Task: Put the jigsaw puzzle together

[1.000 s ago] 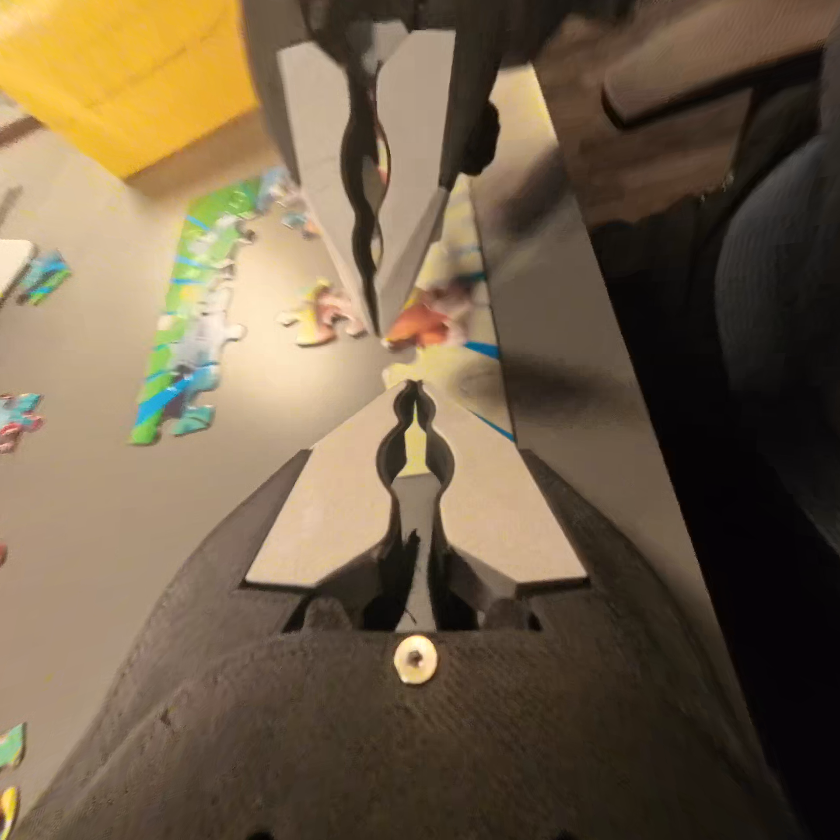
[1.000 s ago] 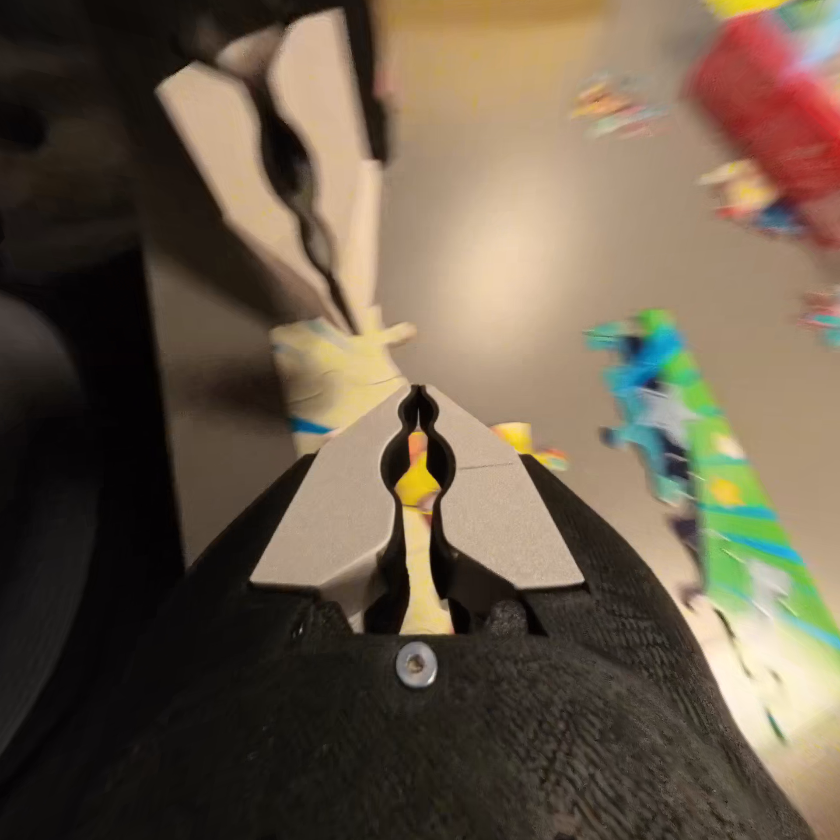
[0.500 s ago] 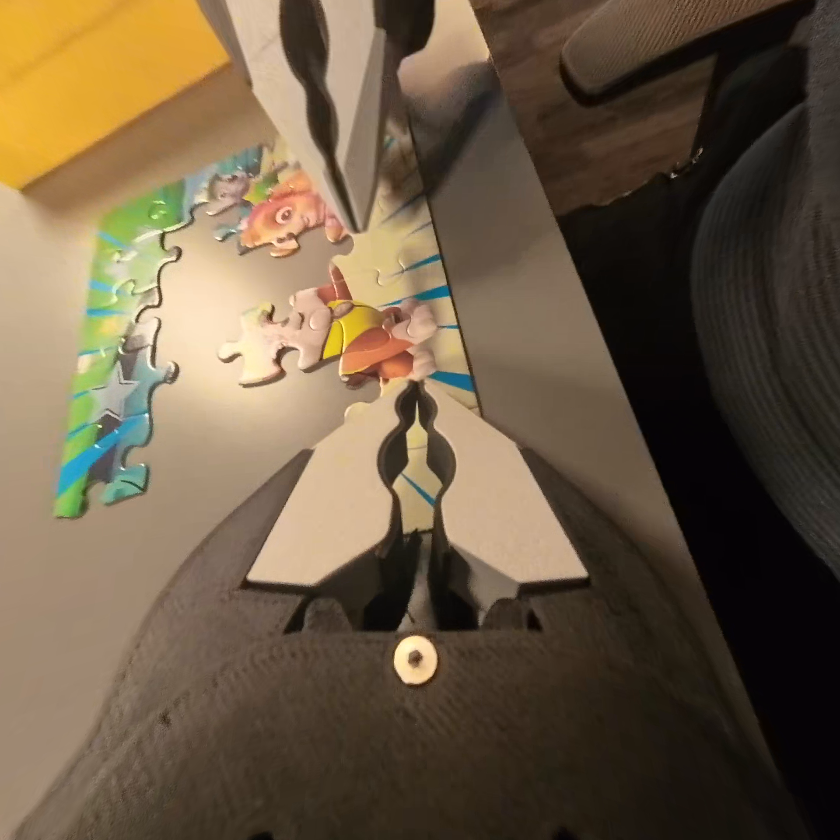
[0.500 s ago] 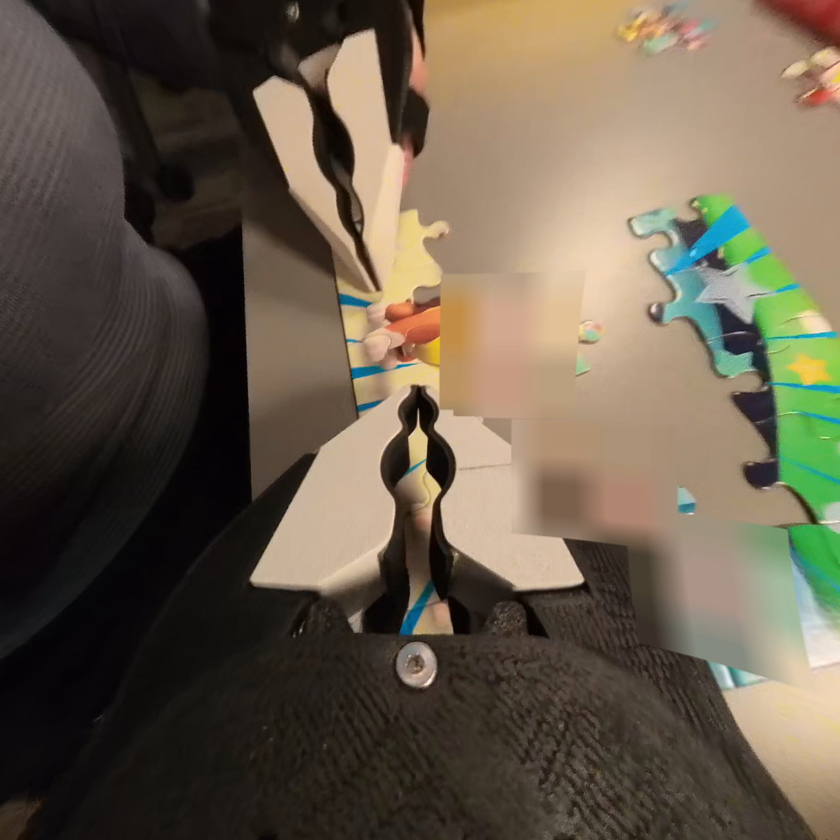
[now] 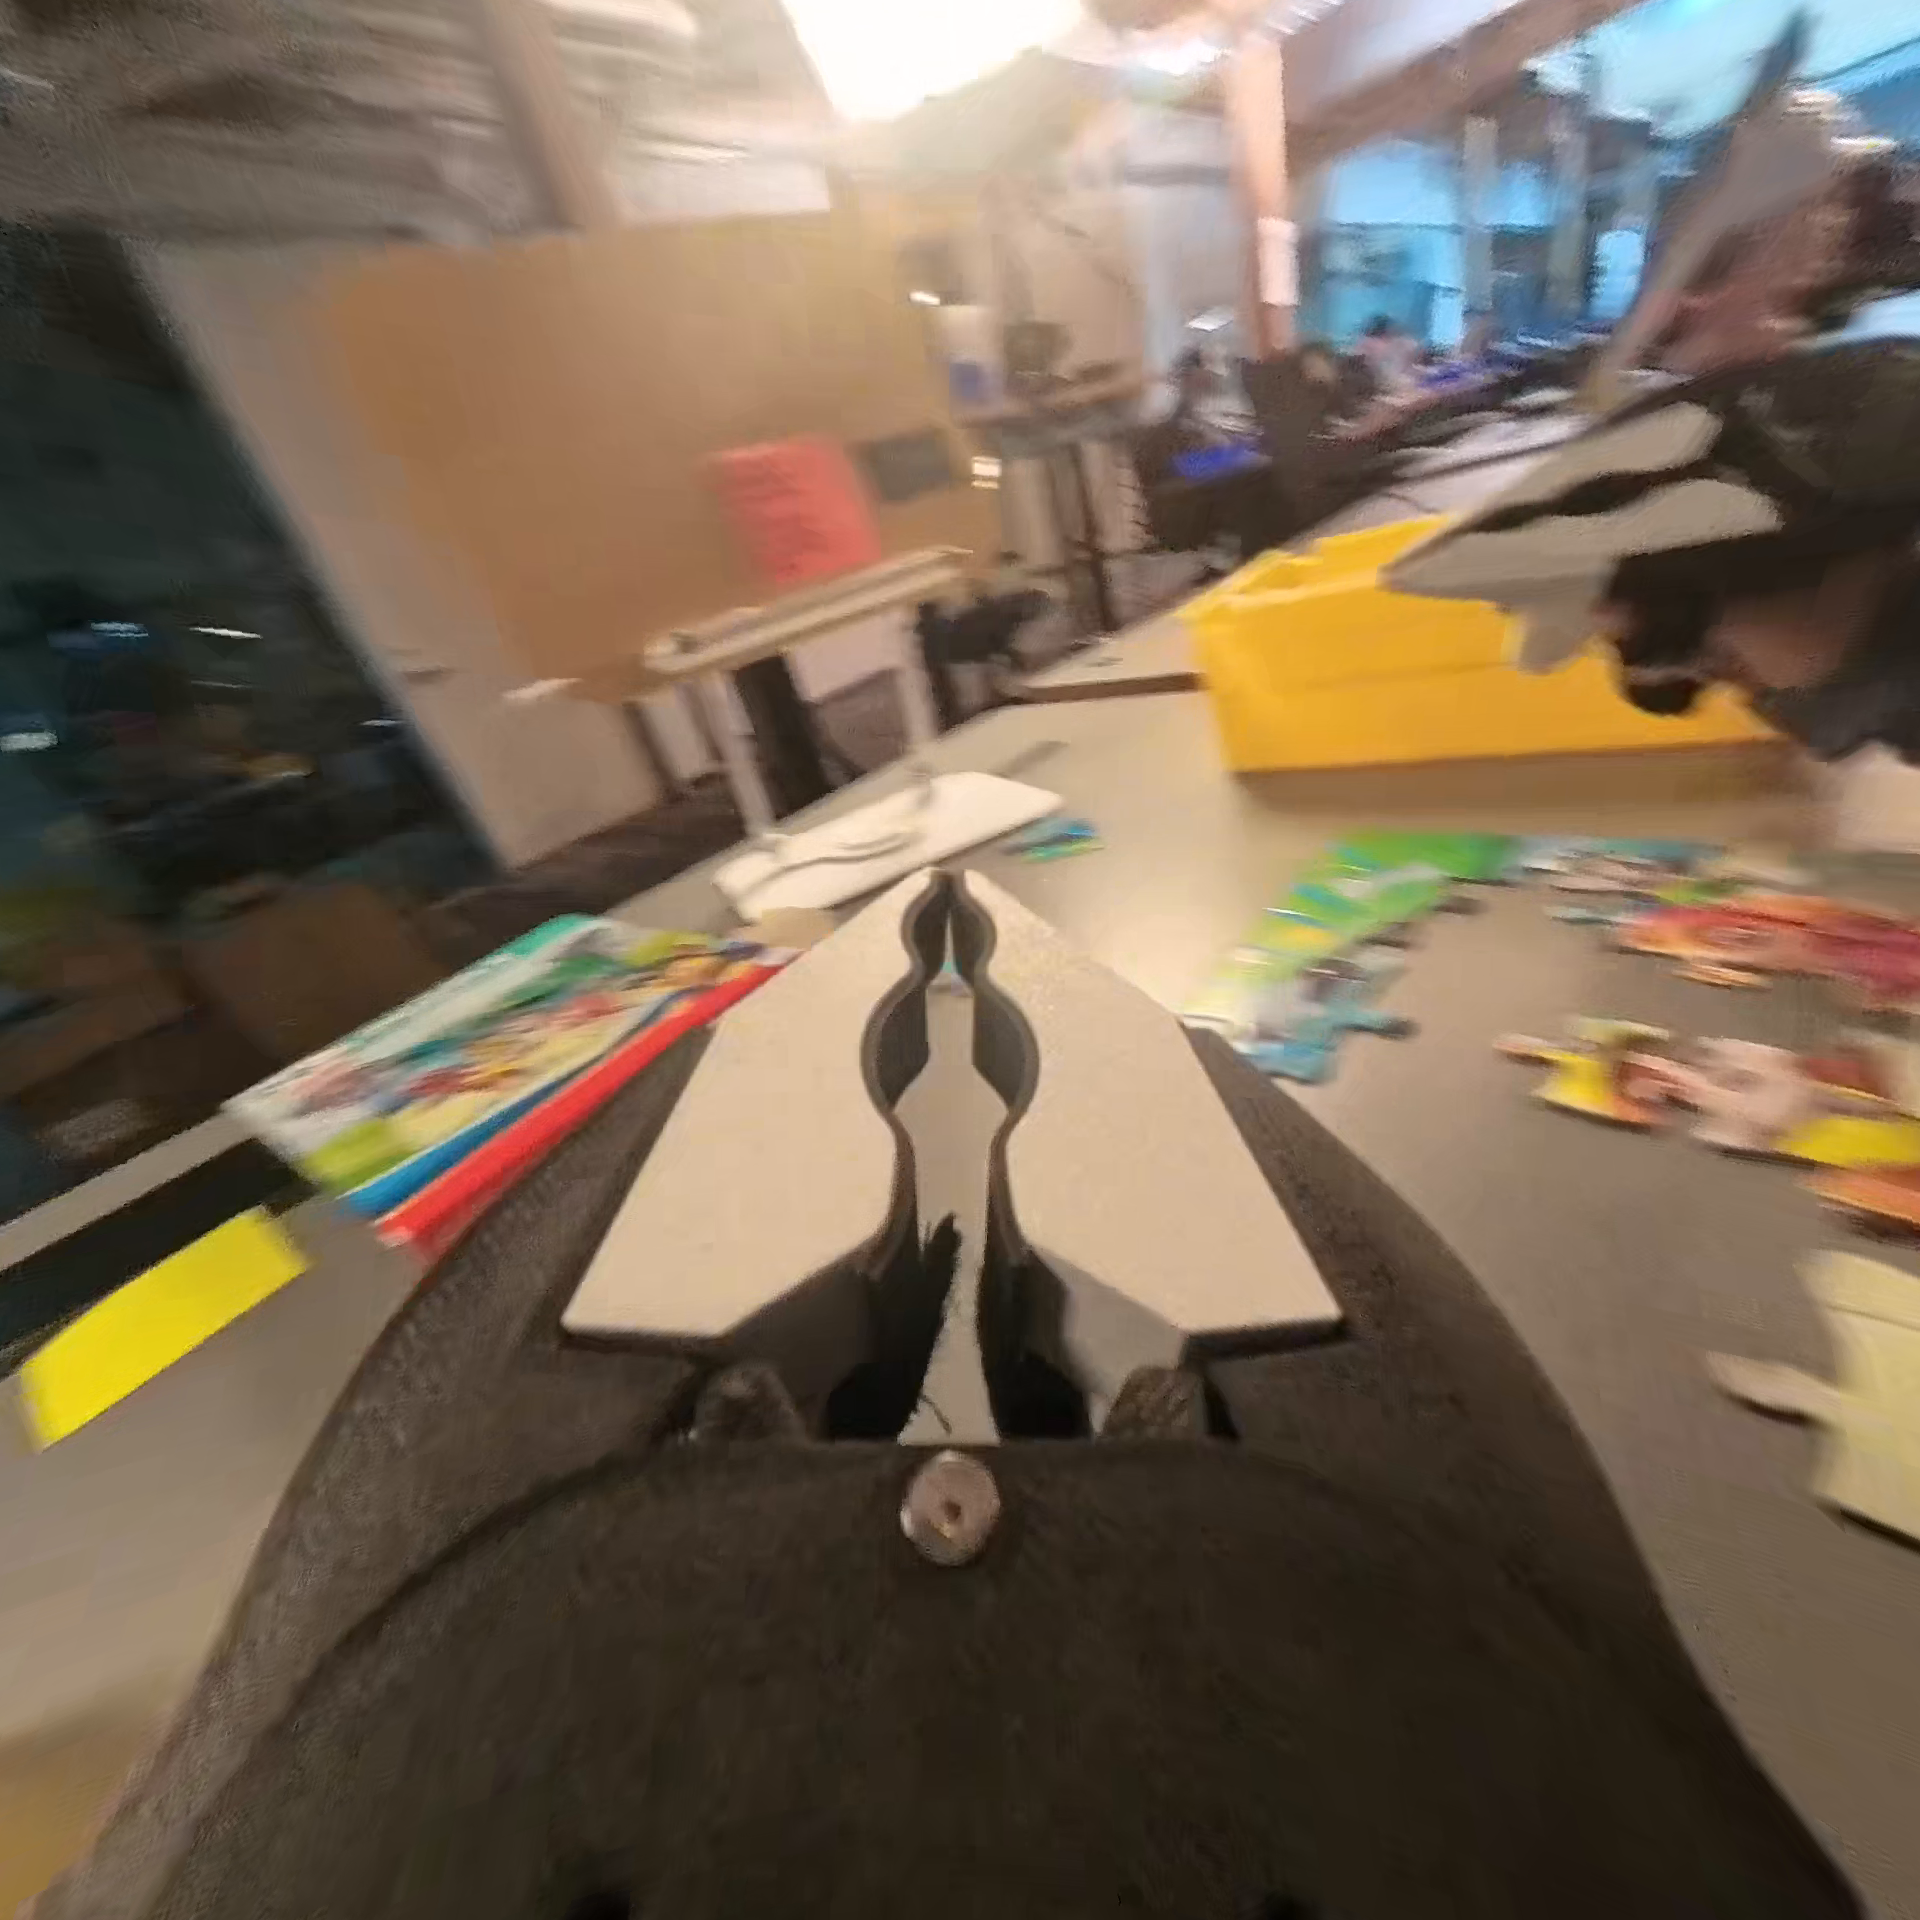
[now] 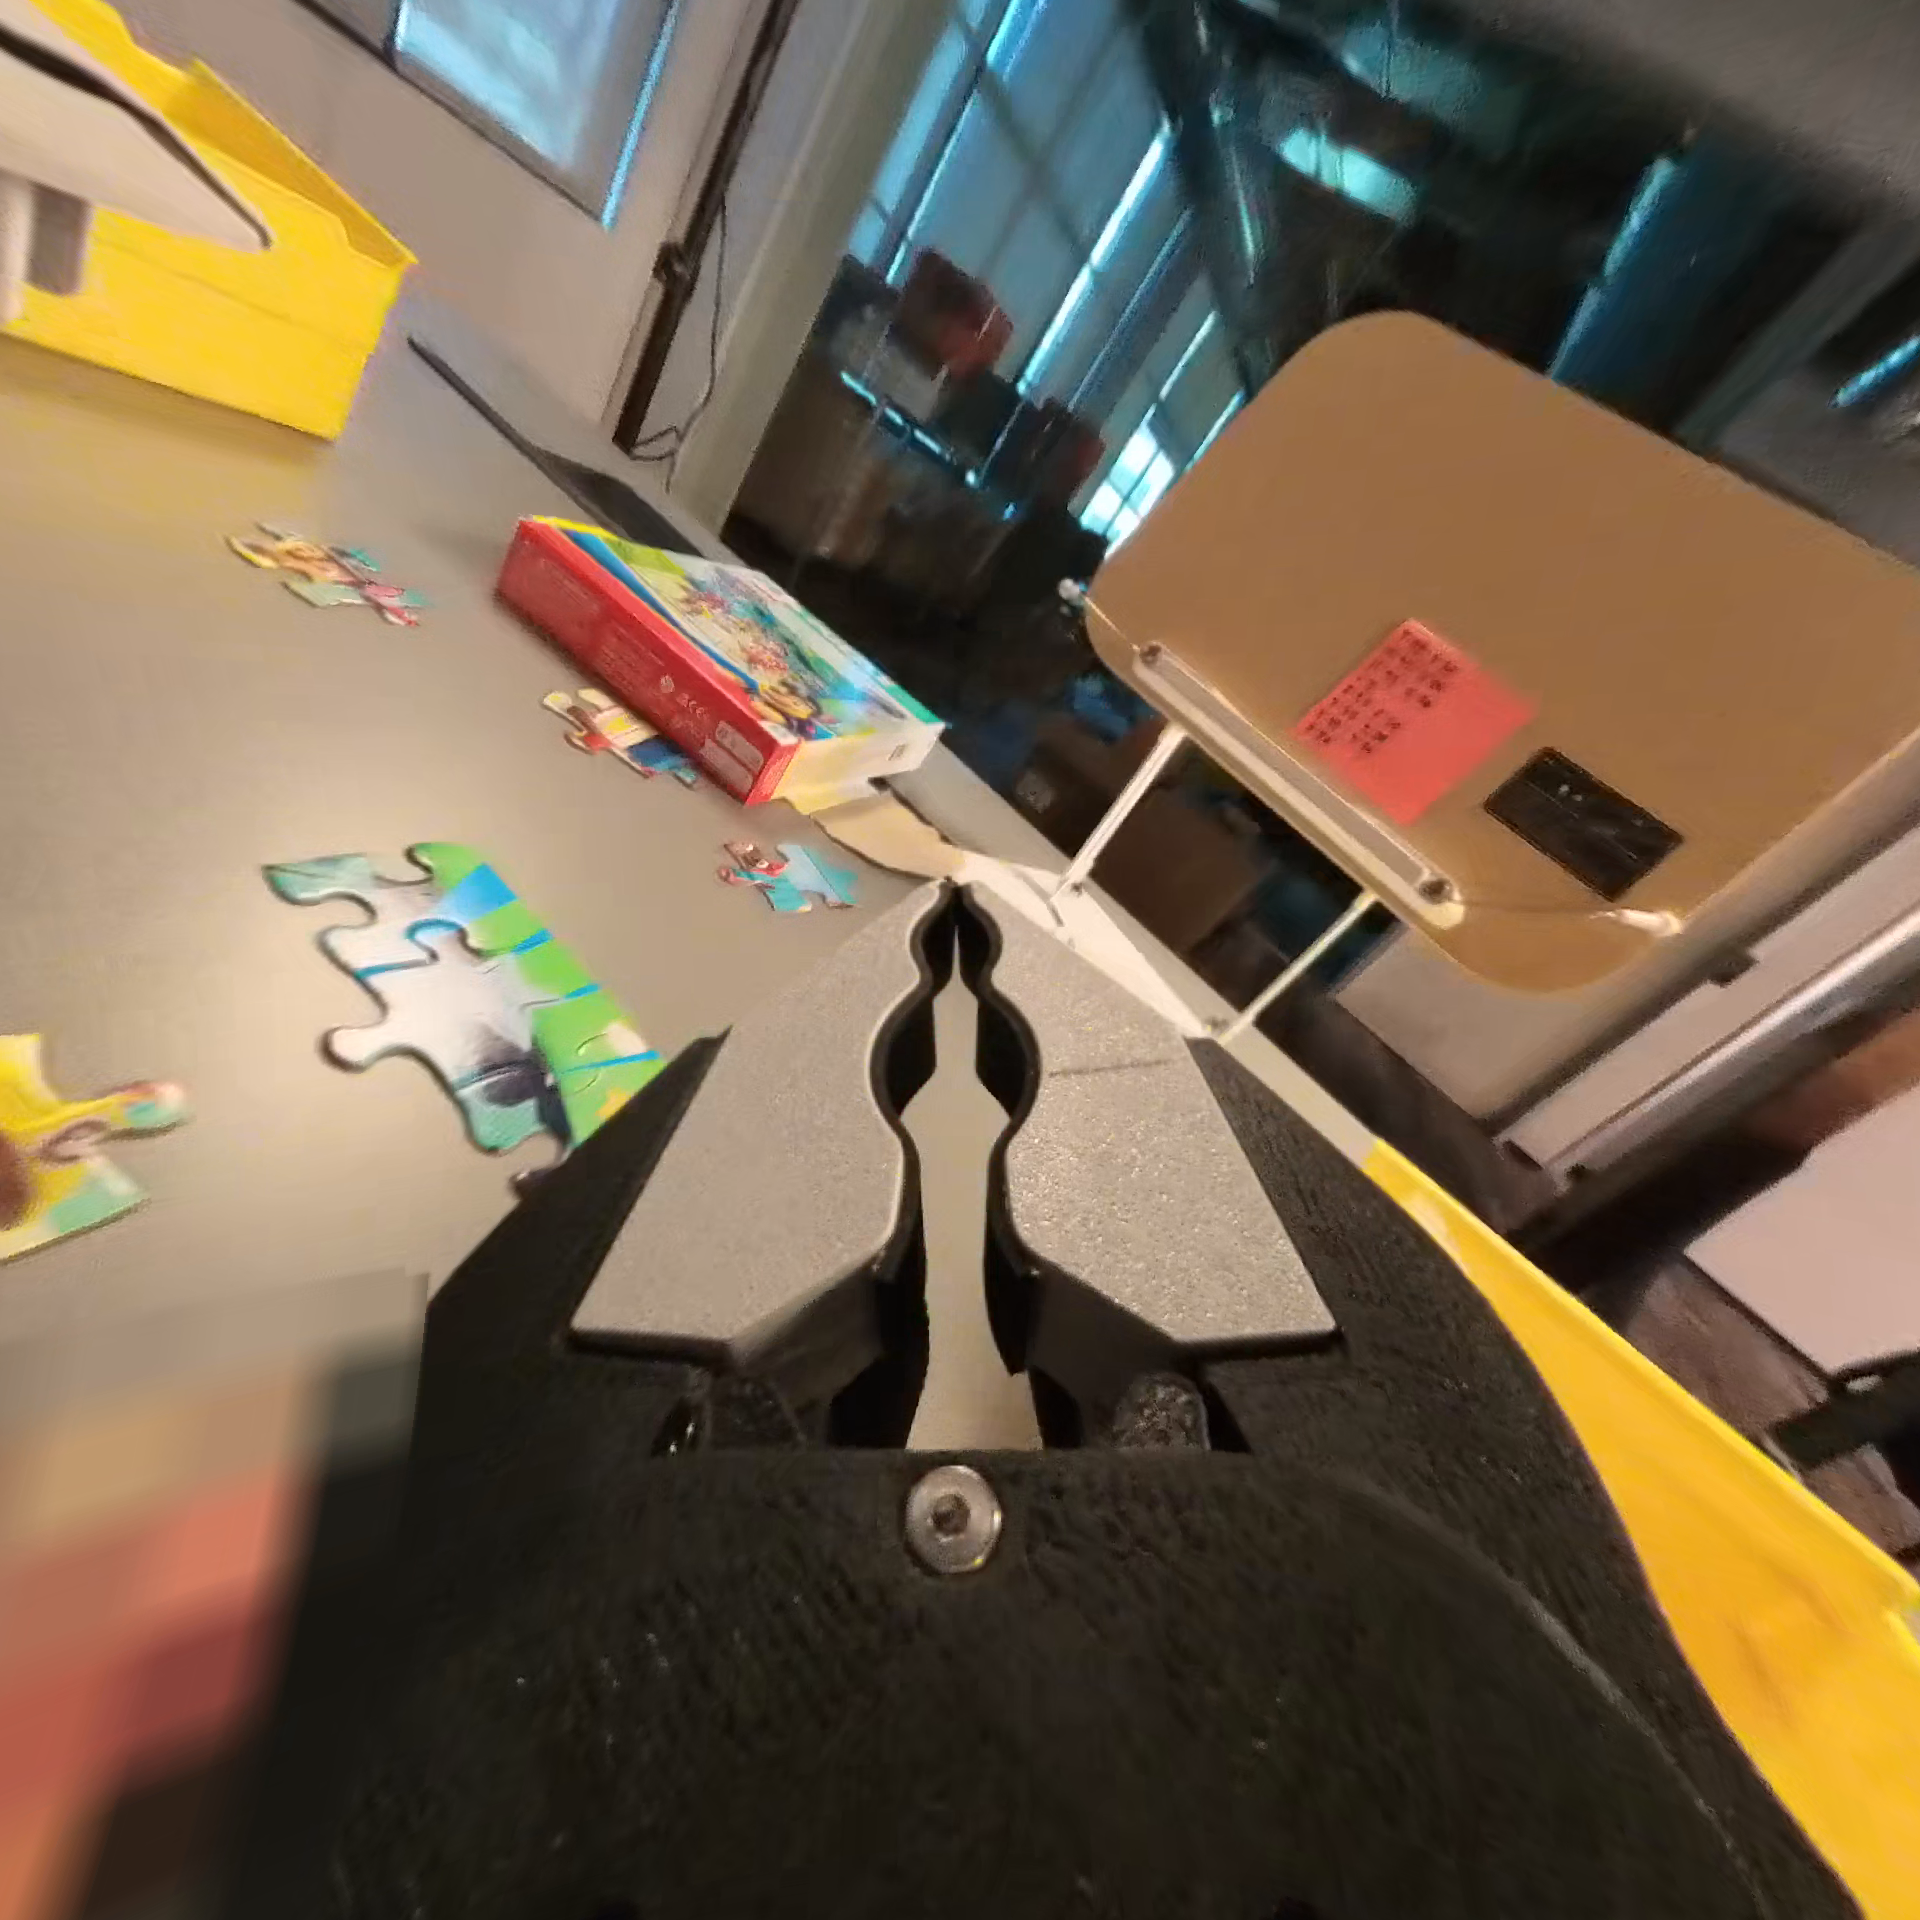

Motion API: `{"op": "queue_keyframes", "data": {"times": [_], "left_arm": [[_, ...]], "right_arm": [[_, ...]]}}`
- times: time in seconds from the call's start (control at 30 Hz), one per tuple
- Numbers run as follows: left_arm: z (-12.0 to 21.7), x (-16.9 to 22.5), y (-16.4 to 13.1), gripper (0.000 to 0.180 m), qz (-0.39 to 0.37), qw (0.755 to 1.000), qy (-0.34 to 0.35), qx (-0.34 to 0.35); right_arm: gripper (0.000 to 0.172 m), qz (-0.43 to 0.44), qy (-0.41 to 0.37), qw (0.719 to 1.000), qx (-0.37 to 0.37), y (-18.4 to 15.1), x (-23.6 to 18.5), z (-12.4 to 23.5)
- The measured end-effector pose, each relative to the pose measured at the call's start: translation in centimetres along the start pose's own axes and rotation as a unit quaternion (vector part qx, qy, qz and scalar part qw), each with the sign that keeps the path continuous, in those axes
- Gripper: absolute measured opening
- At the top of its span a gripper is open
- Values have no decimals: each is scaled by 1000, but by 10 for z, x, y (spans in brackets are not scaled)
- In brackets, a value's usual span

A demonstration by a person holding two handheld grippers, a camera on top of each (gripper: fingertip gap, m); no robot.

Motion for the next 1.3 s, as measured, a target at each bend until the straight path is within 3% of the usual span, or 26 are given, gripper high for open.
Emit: {"op": "queue_keyframes", "data": {"times": [0.1, 0.23, 0.33, 0.57, 0.7, 0.83, 1.03, 1.13, 1.3], "left_arm": [[11, -30, -13, 0, 3, 998, 67, 3], [22, -51, -17, 0, 56, 992, 108, 14], [26, -58, -18, 0, 83, 989, 123, 24], [28, -68, -21, 0, -3, 987, 160, -2], [32, -85, -38, 34, -34, 967, 228, -108], [29, -84, -52, 58, 20, 965, 179, -192], [29, -87, -72, 88, 128, 940, 74, -308], [27, -93, -81, 94, 128, 926, 17, -356], [27, -97, -95, 95, 128, 878, -55, -459]], "right_arm": [[0, 20, -12, 1000, 1, -24, 8, -23], [0, 31, -54, 998, 13, -50, 26, -39], [0, 37, -28, 999, -9, -62, 24, -43], [0, 62, -18, 998, -5, -70, 28, -47], [0, 56, -22, 998, -12, -79, 36, -57], [0, 40, -9, 999, -16, -84, 37, -63], [0, 22, 8, 1000, -12, -84, 34, -63], [0, 19, 13, 1000, -15, -84, 33, -64], [0, 13, 14, 1000, -19, -86, 34, -64]]}}
Point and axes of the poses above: each gripper's, where its closed fingertips meet, z back along the fingers, y out of its top, x = y × z across the jaws, the point moved 7 cm from there along z, back along the fingers, and after that the axes turned 14 degrees about x, right-handed, at the moved point
